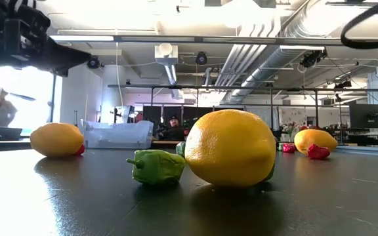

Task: Sort produce into baskets
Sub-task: Put the red chili pepper into the gray bin, then put the yellow lemon into the black bin

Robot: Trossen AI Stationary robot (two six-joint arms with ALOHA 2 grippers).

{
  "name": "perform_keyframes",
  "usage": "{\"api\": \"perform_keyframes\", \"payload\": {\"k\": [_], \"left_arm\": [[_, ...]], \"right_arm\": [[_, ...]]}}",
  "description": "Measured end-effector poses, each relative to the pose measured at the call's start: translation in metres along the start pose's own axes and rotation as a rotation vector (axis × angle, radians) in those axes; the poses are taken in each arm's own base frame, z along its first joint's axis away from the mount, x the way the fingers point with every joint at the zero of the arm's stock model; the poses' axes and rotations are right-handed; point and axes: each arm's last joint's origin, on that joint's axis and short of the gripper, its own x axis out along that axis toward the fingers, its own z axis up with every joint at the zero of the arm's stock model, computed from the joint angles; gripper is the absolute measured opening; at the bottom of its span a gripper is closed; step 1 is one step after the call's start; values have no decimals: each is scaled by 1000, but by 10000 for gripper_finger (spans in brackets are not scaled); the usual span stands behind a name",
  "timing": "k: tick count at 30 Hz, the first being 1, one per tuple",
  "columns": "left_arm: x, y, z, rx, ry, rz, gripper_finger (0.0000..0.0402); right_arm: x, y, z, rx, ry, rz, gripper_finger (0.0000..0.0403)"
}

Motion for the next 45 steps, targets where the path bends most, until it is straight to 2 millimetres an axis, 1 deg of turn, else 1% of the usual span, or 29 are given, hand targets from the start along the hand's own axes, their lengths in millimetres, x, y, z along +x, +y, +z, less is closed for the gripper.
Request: {"api": "perform_keyframes", "payload": {"k": [2, 4, 6, 12, 16, 20, 25, 28, 32, 36, 40, 43, 45], "left_arm": [[0, 0, 1, 18, -11, 1, 0], [0, 0, 1, 40, -8, 1, 0], [0, 0, 0, 41, 1, -1, 0], [0, 0, 0, 27, 5, -1, 0], [0, 0, 0, 44, 5, -1, 0], [0, 0, -1, 76, 6, -1, 0], [0, 0, -1, 80, 7, -1, 0], [0, 0, 0, 85, 5, -1, 0], [0, 0, 0, 86, 5, -1, 0], [0, 0, -2, 99, 25, -4, 0], [0, 0, -2, 111, 21, -4, 0], [0, 0, -2, 110, 20, -3, 0], [0, 0, -2, 109, 21, -3, 0]], "right_arm": [[2, 1, 1, -22, 7, 11, 4], [1, 2, 0, -30, 5, 18, 20], [-2, 3, 0, -32, -8, 23, 46], [-10, 3, -3, -16, -24, 13, 141], [-19, 4, -6, -9, -24, 18, 185], [-41, 6, -13, -32, -51, 25, 202], [-70, 6, -14, -75, -218, 37, 204], [-80, 9, -9, -126, -329, 62, 204], [-85, 14, 5, -165, -456, 107, 204], [-84, 23, 28, -232, -600, 164, 204], [-89, 33, 59, -295, -819, 222, 204], [-92, 37, 89, -308, -933, 282, 204], [-91, 36, 109, -306, -988, 315, 204]]}}
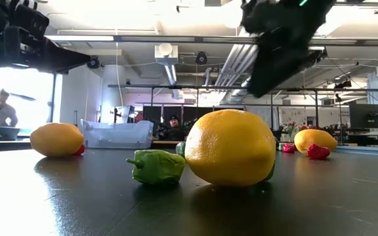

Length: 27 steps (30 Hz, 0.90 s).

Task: Sort produce into baskets
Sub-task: Put the yellow lemon into the black bin

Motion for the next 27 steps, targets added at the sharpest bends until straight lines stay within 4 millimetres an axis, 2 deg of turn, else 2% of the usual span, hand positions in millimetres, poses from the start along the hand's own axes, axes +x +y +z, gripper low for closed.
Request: {"api": "perform_keyframes", "payload": {"k": [3, 7, 13, 18, 21, 27], "left_arm": [[0, 0, 0, -5, 1, 0, 0], [0, 0, -1, -31, 7, 12, 0], [0, 3, -1, -28, 24, 93, 0], [0, 3, -1, -24, 29, 113, 0], [0, 3, -1, -21, 28, 113, 0], [0, 3, -1, -15, 23, 114, 0]], "right_arm": [[22, -15, 11, 75, -114, 19, 204], [41, -34, 19, 196, -227, 35, 208], [62, -45, 16, 238, -291, -58, 247], [75, -43, 18, 325, -364, -96, 296], [78, -45, 18, 361, -389, -135, 309], [85, -72, 38, 369, -456, -218, 312]]}}
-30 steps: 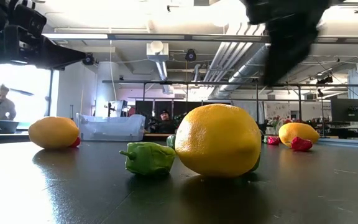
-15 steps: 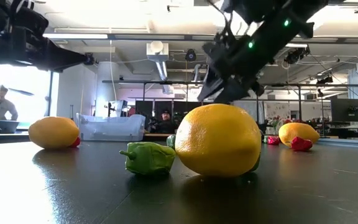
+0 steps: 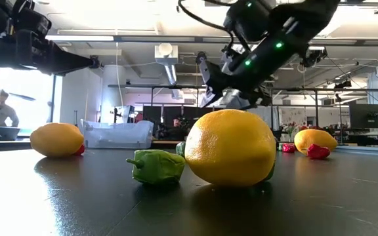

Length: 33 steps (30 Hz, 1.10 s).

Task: Sort produce into baskets
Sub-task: Put the yellow lemon into the black bin

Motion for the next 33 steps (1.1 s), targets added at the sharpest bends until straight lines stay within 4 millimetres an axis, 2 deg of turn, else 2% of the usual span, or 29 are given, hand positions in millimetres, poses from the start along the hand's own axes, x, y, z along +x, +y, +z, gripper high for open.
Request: {"api": "perform_keyframes", "payload": {"k": [9, 15, 21, 26, 33], "left_arm": [[0, 0, -1, 2, 7, -2, 0], [0, 0, -1, 0, 11, -5, 0], [1, -1, -4, -11, 46, -12, 0], [1, -1, -5, -10, 56, -14, 0], [1, -1, -5, -14, 56, -13, 0]], "right_arm": [[46, -46, 64, 1, 16, -37, 312], [72, -53, 92, -32, 68, -46, 312], [106, -47, 109, -90, 266, -92, 312], [134, -48, 121, -68, 375, -105, 312], [160, -58, 123, -43, 490, -134, 301]]}}
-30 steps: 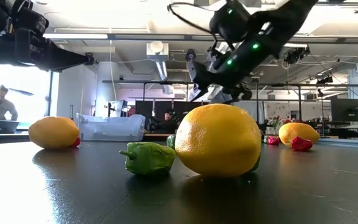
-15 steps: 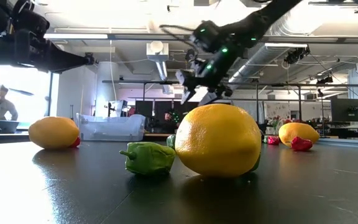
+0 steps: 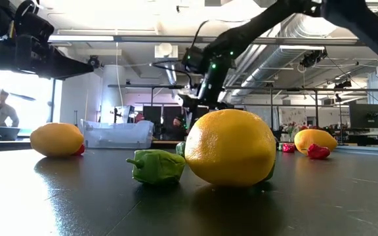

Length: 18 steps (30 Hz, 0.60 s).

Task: Sort produce into baskets
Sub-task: Put the yellow lemon into the black bin

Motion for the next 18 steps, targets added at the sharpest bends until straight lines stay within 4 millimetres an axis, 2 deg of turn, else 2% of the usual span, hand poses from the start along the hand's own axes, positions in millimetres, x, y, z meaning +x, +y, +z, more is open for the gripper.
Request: {"api": "perform_keyframes", "payload": {"k": [8, 18], "left_arm": [[0, 0, 0, -18, 0, 2, 0], [0, 0, -1, -32, 15, -1, 0]], "right_arm": [[21, -10, -2, 43, 110, 68, 248], [23, -13, -1, 16, 150, 134, 170]]}}
